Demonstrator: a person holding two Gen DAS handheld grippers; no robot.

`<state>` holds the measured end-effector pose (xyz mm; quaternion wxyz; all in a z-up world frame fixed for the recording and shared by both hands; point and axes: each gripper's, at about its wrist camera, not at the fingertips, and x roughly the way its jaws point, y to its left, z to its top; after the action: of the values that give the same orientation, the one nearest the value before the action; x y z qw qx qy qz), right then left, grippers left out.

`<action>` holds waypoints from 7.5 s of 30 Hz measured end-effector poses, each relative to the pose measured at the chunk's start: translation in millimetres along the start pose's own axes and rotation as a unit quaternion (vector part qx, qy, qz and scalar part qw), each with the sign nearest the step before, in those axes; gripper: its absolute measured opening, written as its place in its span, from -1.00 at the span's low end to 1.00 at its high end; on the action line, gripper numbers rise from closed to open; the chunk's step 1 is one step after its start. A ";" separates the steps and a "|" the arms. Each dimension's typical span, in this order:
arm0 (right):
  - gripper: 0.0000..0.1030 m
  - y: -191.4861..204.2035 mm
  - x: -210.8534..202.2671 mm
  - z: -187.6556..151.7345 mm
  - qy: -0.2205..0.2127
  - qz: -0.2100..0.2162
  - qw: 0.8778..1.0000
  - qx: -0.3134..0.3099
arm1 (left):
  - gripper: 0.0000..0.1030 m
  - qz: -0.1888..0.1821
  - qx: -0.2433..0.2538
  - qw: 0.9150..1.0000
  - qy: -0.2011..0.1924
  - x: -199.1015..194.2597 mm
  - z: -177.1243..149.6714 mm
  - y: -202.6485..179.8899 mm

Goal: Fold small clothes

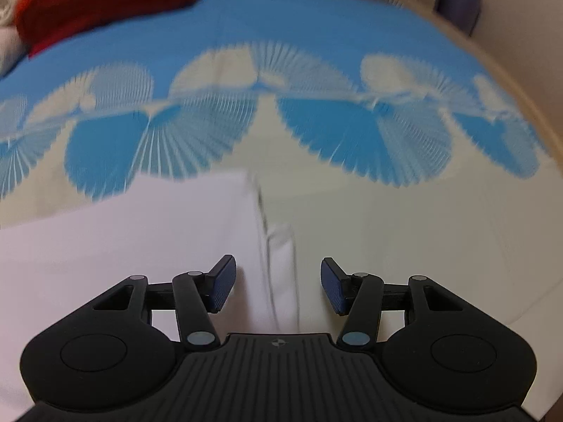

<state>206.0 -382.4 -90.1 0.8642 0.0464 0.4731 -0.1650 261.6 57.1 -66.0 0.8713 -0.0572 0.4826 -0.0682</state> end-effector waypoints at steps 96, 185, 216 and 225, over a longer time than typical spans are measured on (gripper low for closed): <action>0.41 -24.4 -145.0 -142.9 -0.129 0.047 0.981 -0.136 | -0.04 0.025 0.098 0.994 0.033 -76.3 -182.7 -67.1; 0.34 -119.9 -143.3 -96.7 -0.174 -0.016 0.984 0.036 | -0.83 0.137 0.125 0.971 -0.148 -122.7 -128.4 -142.0; -0.50 -82.9 -60.5 -134.8 0.107 0.224 0.968 0.045 | -0.61 -0.085 0.131 0.979 0.131 17.4 -166.7 -173.6; -0.89 -123.2 -72.8 -137.8 0.083 0.204 0.969 0.114 | -0.50 -0.126 0.135 0.974 0.128 10.3 -158.9 -168.6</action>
<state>18.7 -448.1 -95.6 0.8265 0.2537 0.5014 -0.0335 121.4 -116.1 -130.5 0.7862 0.0099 0.5657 -0.2484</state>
